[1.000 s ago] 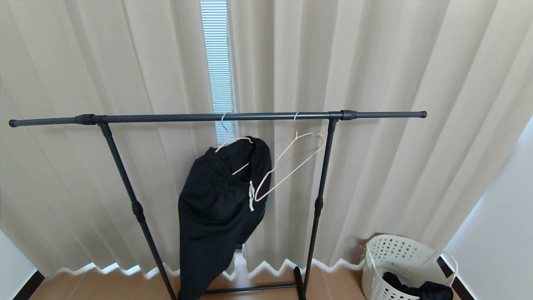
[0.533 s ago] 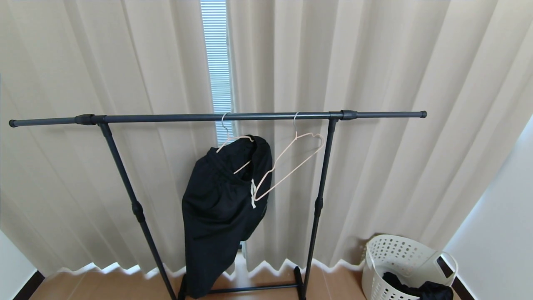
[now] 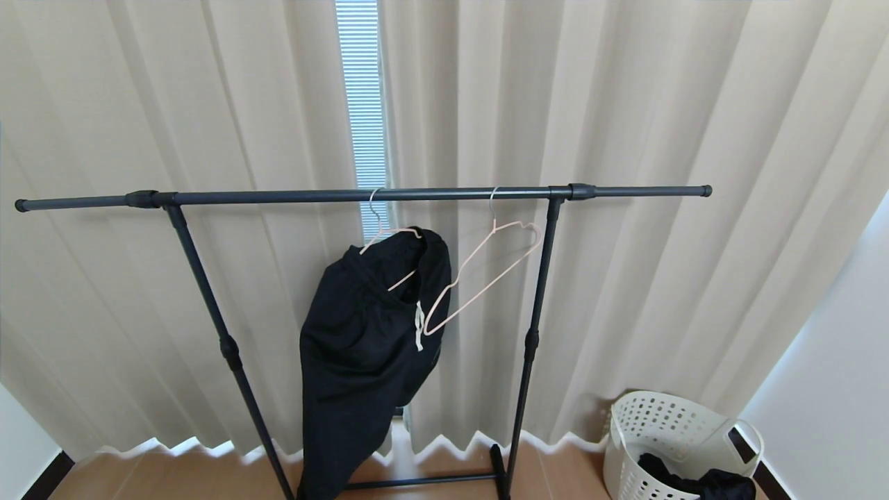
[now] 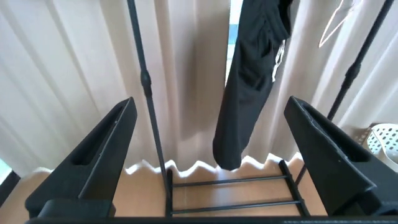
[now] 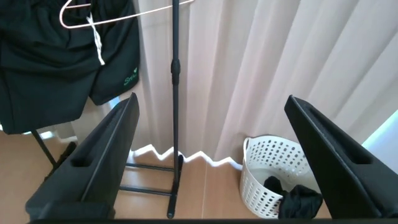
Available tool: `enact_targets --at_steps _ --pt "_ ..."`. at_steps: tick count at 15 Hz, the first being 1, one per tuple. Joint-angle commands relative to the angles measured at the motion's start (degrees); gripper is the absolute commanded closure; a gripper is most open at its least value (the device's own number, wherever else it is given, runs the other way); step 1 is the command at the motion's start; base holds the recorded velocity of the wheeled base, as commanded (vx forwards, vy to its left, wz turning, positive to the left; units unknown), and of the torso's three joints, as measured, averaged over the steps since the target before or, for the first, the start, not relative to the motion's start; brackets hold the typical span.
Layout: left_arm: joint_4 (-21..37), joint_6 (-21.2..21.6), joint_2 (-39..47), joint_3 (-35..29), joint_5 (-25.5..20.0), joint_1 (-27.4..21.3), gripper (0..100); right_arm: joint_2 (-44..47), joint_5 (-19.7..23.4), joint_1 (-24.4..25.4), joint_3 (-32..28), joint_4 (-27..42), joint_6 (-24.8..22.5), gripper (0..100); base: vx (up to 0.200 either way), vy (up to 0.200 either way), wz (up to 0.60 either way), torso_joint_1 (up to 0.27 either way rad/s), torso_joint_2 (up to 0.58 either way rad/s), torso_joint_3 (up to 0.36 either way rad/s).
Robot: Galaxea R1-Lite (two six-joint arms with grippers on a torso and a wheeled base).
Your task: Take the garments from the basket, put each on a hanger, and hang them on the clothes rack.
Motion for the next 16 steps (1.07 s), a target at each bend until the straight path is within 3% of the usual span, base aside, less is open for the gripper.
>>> enact_targets --at_steps 1,3,4,5,8,10,16 --pt "0.0 1.2 -0.5 0.0 -2.3 0.0 0 0.3 -0.2 0.0 0.0 -0.1 0.1 0 0.0 0.0 0.0 0.0 0.0 0.0" --pt "-0.2 2.4 -0.5 0.0 -2.5 0.1 0 0.5 -0.8 -3.9 0.0 -1.7 -0.5 0 0.0 0.0 0.0 0.0 0.0 0.0" --pt "-0.2 2.4 -0.5 0.0 -2.7 0.1 0 1.0 0.7 -13.3 0.0 -1.8 -3.5 0 0.0 0.0 0.0 0.0 0.0 0.0" --pt "-0.2 2.7 -0.5 0.0 -2.7 0.1 0 -0.5 5.7 -17.0 0.0 -1.9 -5.7 0 0.0 0.0 0.0 0.0 0.0 0.0" --pt "-0.1 1.8 -0.5 0.0 -2.7 0.1 0 -5.0 10.7 -15.3 0.0 -2.3 -3.5 0 0.0 0.0 0.0 0.0 0.0 0.0" --pt "-0.1 -0.4 -0.6 0.0 -2.6 0.1 0 -5.1 10.7 -15.2 0.0 -2.3 -2.4 0 0.0 0.0 0.0 0.0 0.0 0.0" --pt "0.0 -0.4 -0.6 0.0 -2.6 0.1 0 -5.1 11.9 -15.2 0.0 -2.3 -2.8 0 0.0 0.0 0.0 -0.025 0.06 0.032"
